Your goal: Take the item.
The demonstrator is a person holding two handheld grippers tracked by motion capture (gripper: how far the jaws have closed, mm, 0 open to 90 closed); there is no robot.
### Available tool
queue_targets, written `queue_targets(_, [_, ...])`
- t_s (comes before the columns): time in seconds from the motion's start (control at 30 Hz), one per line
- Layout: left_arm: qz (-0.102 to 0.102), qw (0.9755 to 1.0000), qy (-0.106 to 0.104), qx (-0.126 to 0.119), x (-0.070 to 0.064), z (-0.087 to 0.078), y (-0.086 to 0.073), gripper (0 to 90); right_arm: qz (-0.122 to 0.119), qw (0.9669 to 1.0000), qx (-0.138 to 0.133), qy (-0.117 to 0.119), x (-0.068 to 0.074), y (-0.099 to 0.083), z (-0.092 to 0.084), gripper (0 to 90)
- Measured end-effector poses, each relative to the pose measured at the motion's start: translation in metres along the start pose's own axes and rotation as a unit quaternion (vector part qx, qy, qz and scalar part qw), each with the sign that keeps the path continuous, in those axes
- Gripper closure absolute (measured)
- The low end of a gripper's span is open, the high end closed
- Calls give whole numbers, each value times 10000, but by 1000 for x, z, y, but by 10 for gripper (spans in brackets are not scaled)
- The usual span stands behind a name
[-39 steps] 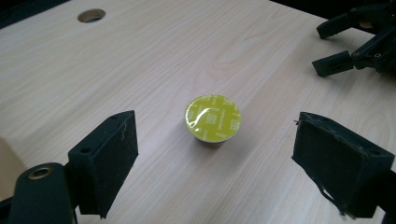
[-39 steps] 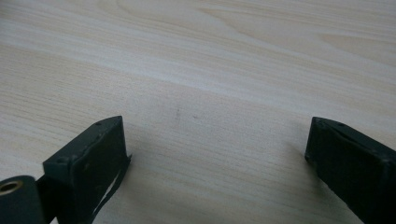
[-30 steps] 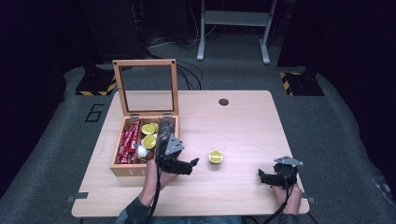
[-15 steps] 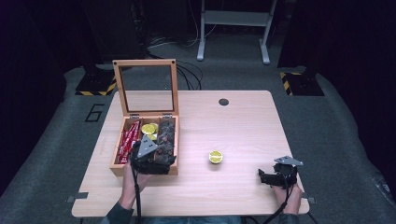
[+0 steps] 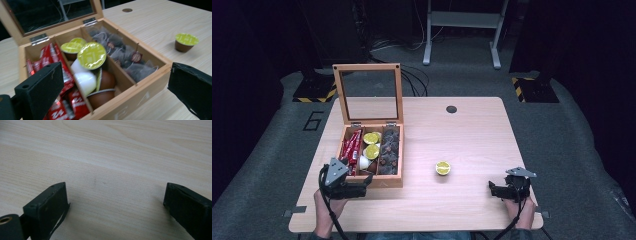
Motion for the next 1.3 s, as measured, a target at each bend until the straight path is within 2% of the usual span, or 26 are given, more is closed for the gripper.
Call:
queue_targets(0.23, [-69,9996,249,68,14,-18,-22,1,4,10000,1,-1,0,0,0,46])
queue_targets(0.3, [-155,9992,347,80,19,-27,-37,1,1,10000,-2,-2,0,0,0,46])
queue_targets(0.33, [-155,9992,347,80,19,-27,-37,1,1,10000,-1,-2,0,0,0,46])
queue_targets(0.37, [-229,9991,363,49,21,-30,-43,1,1,10000,-1,-2,0,0,0,46])
queue_targets(0.43, [-245,9992,319,74,21,-34,-52,1,6,10000,0,-4,0,0,0,46])
queue_targets(0.5, [-379,9986,369,72,22,-39,-66,1,1,10000,-1,-3,0,0,0,46])
queue_targets(0.57, [-401,9985,360,111,22,-41,-70,1,4,10000,0,-4,0,0,0,46])
queue_targets(0.63, [-482,9977,440,183,23,-45,-85,1,7,10000,1,-5,0,0,0,46])
queue_targets(0.8, [-666,9959,450,421,31,-42,-115,0,6,10000,0,-5,0,0,0,46])
queue_targets(0.83, [-666,9959,450,421,31,-42,-115,0,4,10000,-1,-5,0,0,0,46])
queue_targets(0.9, [-758,9942,392,661,34,-36,-133,0,8,10000,1,-6,0,0,0,46])
queue_targets(0.93, [-758,9942,392,661,34,-36,-133,0,7,10000,0,-5,0,0,0,46])
queue_targets(1.0, [-802,9929,386,788,37,-31,-145,0,7,10000,1,-6,0,0,0,46])
queue_targets(1.03, [-802,9929,386,788,37,-31,-145,0,7,10000,1,-6,0,0,0,46])
queue_targets(1.13, [-772,9916,322,987,38,-26,-156,0,3,10000,-3,-9,0,0,0,45])
queue_targets(1.23, [-675,9922,339,996,40,-25,-156,0,0,10000,-4,-9,0,0,0,44])
queue_targets(1.27, [-634,9913,271,1120,40,-24,-158,0,2,10000,-5,-9,0,0,0,44])
queue_targets(1.3, [-634,9913,271,1120,40,-24,-158,0,1,10000,-6,-9,0,0,0,44])
Point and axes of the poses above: each handheld gripper's, and its own axes: z roughly forward along the jaws, y roughly out of its top, x roughly to its left, the point moved 8 cm from there along z, roughly forward along the jaws, and after that the axes turned 12 degrees about z, right-handed, at the moved point
